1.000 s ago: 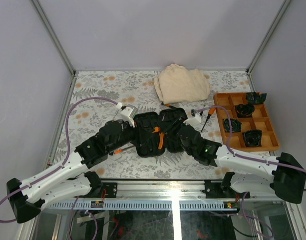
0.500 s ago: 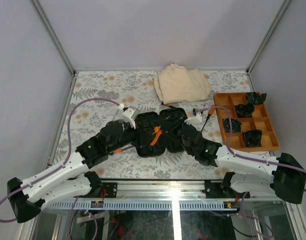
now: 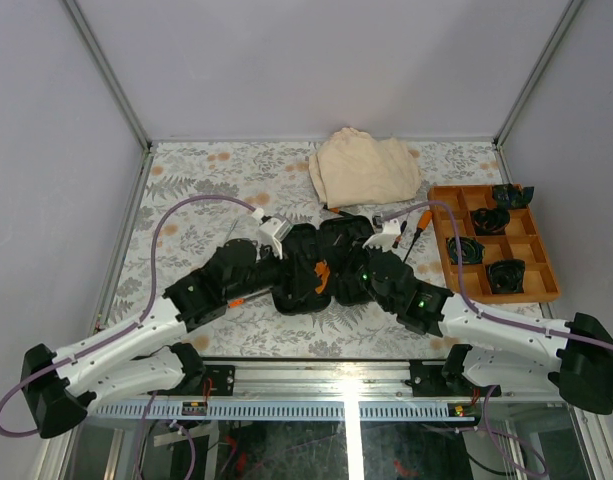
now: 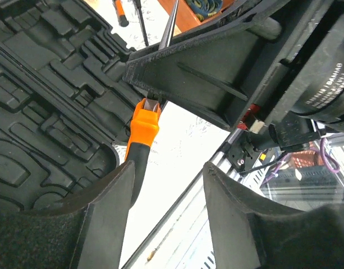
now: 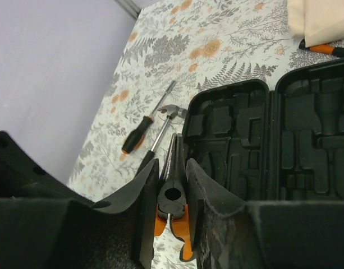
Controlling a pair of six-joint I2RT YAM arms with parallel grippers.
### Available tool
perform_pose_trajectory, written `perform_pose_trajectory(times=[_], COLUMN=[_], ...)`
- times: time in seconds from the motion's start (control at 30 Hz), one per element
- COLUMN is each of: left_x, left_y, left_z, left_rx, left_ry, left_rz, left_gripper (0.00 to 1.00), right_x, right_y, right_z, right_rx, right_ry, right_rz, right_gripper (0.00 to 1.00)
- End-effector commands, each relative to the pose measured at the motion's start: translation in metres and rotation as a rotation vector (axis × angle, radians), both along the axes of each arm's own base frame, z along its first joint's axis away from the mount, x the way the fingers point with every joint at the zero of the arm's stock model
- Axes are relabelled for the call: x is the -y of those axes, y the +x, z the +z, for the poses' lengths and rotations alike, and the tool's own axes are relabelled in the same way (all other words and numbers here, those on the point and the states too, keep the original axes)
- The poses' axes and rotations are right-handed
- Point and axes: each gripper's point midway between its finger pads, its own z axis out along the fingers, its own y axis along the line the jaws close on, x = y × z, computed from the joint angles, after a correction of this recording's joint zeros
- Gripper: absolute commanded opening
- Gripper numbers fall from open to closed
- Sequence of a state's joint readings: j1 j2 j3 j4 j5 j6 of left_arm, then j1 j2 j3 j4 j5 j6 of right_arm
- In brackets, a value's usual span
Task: Sort the tools into containers
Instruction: Pick up the pliers at the center of the board.
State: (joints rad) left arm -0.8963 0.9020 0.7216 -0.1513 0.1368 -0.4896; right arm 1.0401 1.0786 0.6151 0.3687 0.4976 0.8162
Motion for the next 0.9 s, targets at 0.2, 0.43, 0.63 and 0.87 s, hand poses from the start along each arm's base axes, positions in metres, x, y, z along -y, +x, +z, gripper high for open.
perform_pose_trajectory(times=[0.2, 0.43, 0.63, 0.87], left_x=[0.012, 0.013, 0.019, 0.02], left_y=[0.006, 0.011, 0.009, 0.008], left_z=[0.004, 0.005, 0.009, 0.011], left_rx=[0.035, 0.046, 0.046, 0.048], left_ry=[0.007, 0.015, -0.003, -0.015], left_rz=[-0.032, -0.016, -0.049, -0.051], left_gripper=[0.5, 0.48, 0.32, 0.31], right_x=[-0.019, -0.03, -0.04, -0.053], right_y=[-0.011, -0.022, -0.028, -0.034], right_z=[0.061, 0.072, 0.075, 0.074], right_rx=[0.156, 0.135, 0.101, 0.041], right_ry=[-0.062, -0.061, -0.063, -0.027], right_rz=[0.165, 0.25, 0.306, 0.366], right_gripper=[0.0, 0.0, 0.0, 0.0])
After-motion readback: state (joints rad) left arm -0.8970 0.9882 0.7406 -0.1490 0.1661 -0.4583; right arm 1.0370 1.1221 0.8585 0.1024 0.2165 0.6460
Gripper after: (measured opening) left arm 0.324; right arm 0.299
